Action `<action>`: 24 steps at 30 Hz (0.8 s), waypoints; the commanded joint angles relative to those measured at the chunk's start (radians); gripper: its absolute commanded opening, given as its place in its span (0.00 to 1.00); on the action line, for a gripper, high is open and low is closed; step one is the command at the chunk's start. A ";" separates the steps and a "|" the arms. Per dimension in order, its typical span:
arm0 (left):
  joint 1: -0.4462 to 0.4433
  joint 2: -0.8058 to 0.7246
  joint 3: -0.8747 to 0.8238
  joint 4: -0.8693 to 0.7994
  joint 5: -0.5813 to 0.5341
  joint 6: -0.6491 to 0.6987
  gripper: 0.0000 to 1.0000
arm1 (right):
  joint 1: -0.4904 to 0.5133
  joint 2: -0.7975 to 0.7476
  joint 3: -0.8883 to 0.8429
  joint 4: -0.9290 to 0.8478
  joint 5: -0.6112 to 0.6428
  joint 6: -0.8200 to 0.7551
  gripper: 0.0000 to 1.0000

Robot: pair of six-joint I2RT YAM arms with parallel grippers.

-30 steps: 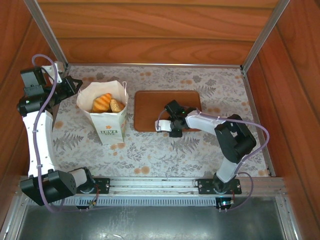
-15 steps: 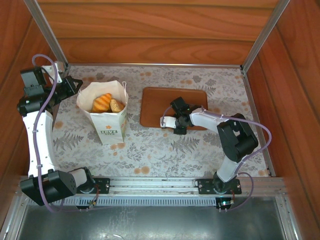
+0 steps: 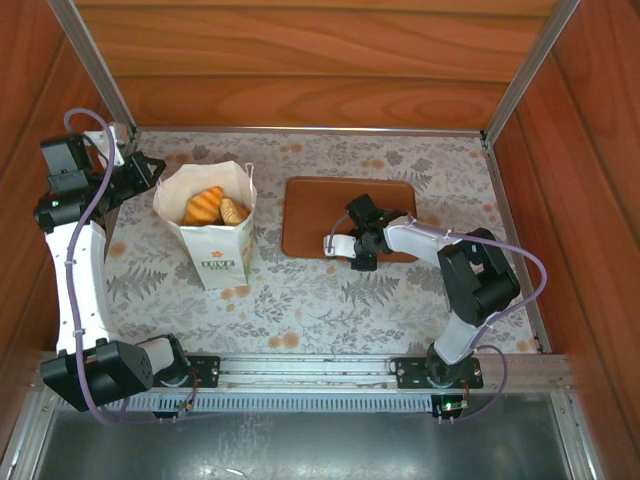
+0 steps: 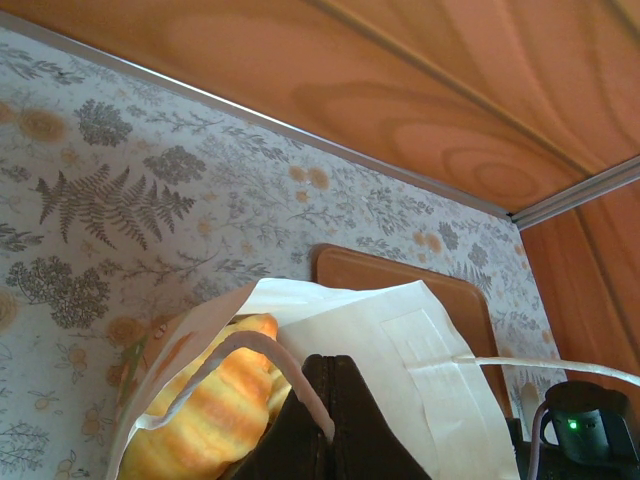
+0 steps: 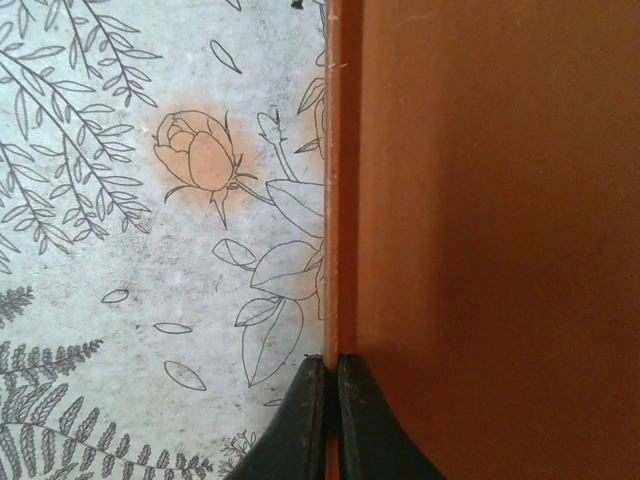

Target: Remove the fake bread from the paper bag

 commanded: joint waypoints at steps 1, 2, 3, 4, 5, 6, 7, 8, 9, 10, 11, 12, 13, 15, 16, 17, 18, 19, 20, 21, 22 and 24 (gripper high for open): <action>0.010 -0.003 0.024 0.006 0.022 0.022 0.00 | -0.009 -0.011 -0.010 -0.018 -0.064 -0.062 0.05; 0.011 -0.003 0.024 0.005 0.022 0.023 0.00 | -0.010 -0.012 -0.017 0.002 -0.068 -0.063 0.05; 0.011 -0.001 0.023 0.006 0.022 0.024 0.00 | -0.010 -0.011 -0.020 0.019 -0.070 -0.063 0.05; 0.010 -0.001 0.023 0.006 0.022 0.025 0.00 | -0.011 -0.008 -0.022 0.029 -0.069 -0.068 0.05; 0.011 -0.001 0.023 0.006 0.021 0.025 0.00 | -0.012 -0.003 -0.024 0.042 -0.062 -0.071 0.05; 0.011 -0.001 0.023 0.006 0.024 0.025 0.00 | -0.013 0.001 -0.021 0.044 -0.058 -0.081 0.05; 0.011 -0.001 0.023 0.006 0.025 0.025 0.00 | -0.015 0.003 -0.018 0.049 -0.057 -0.086 0.05; 0.011 -0.003 0.022 0.006 0.025 0.025 0.00 | -0.018 0.002 -0.018 0.056 -0.058 -0.090 0.05; 0.010 -0.004 0.022 0.006 0.024 0.026 0.00 | -0.021 0.000 -0.018 0.060 -0.063 -0.095 0.05; 0.011 -0.003 0.022 0.006 0.023 0.026 0.00 | -0.021 -0.001 -0.014 0.062 -0.063 -0.097 0.05; 0.011 -0.004 0.022 0.006 0.023 0.028 0.00 | -0.021 0.002 -0.008 0.062 -0.062 -0.091 0.04; 0.010 -0.004 0.020 0.006 0.023 0.028 0.00 | -0.021 0.005 0.010 0.035 -0.057 -0.087 0.04; 0.010 -0.003 0.020 0.006 0.025 0.028 0.00 | -0.020 0.009 0.028 0.001 -0.058 -0.074 0.05; 0.010 -0.007 0.018 0.006 0.024 0.026 0.00 | -0.019 -0.004 0.036 -0.034 -0.063 -0.059 0.08; 0.011 -0.009 0.019 0.006 0.024 0.026 0.00 | -0.020 -0.016 0.023 -0.025 -0.064 -0.060 0.12; 0.010 -0.009 0.017 0.006 0.022 0.028 0.00 | -0.021 -0.031 0.007 -0.013 -0.063 -0.057 0.16; 0.010 -0.009 0.017 0.006 0.022 0.028 0.00 | -0.021 -0.042 0.001 -0.013 -0.055 -0.045 0.21; 0.010 -0.009 0.016 0.006 0.021 0.028 0.00 | -0.021 -0.046 0.004 -0.023 -0.051 -0.041 0.24; 0.010 -0.007 0.017 0.006 0.024 0.026 0.00 | -0.021 -0.051 0.019 -0.048 -0.051 -0.026 0.30; 0.011 -0.005 0.017 0.006 0.026 0.026 0.00 | -0.022 -0.053 0.034 -0.077 -0.066 -0.010 0.32; 0.010 -0.004 0.017 0.006 0.031 0.026 0.00 | -0.022 -0.056 0.052 -0.112 -0.088 0.002 0.34; 0.010 -0.001 0.019 0.006 0.040 0.025 0.00 | -0.022 -0.055 0.073 -0.152 -0.110 0.019 0.35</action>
